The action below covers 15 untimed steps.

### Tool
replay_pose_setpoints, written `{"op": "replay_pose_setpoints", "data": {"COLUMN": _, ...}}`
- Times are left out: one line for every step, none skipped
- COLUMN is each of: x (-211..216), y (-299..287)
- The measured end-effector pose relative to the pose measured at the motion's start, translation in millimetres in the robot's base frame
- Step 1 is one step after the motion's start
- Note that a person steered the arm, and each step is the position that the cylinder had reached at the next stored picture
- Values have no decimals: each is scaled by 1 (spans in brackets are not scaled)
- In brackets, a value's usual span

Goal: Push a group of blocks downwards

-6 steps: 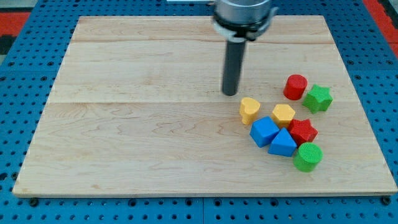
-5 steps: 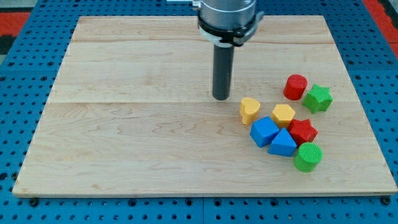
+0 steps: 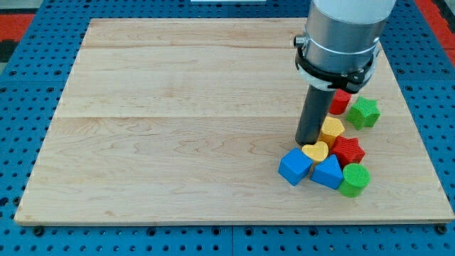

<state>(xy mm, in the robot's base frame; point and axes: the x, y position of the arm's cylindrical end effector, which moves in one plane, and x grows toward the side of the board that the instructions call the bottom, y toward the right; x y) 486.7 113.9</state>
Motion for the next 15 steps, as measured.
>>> {"op": "replay_pose_setpoints", "data": {"x": -44, "y": -33}}
{"op": "replay_pose_setpoints", "data": {"x": -57, "y": -19}}
{"op": "replay_pose_setpoints", "data": {"x": -62, "y": 33}}
{"op": "replay_pose_setpoints", "data": {"x": -24, "y": 30}}
{"op": "replay_pose_setpoints", "data": {"x": -17, "y": 21}}
{"op": "replay_pose_setpoints", "data": {"x": -70, "y": 24}}
{"op": "replay_pose_setpoints", "data": {"x": -129, "y": 15}}
{"op": "replay_pose_setpoints", "data": {"x": -160, "y": 87}}
{"op": "replay_pose_setpoints", "data": {"x": -109, "y": 125}}
{"op": "replay_pose_setpoints", "data": {"x": -66, "y": 125}}
{"op": "replay_pose_setpoints", "data": {"x": -44, "y": 90}}
{"op": "replay_pose_setpoints", "data": {"x": -37, "y": 36}}
{"op": "replay_pose_setpoints", "data": {"x": -49, "y": 34}}
{"op": "replay_pose_setpoints", "data": {"x": -53, "y": 34}}
{"op": "replay_pose_setpoints", "data": {"x": -55, "y": 93}}
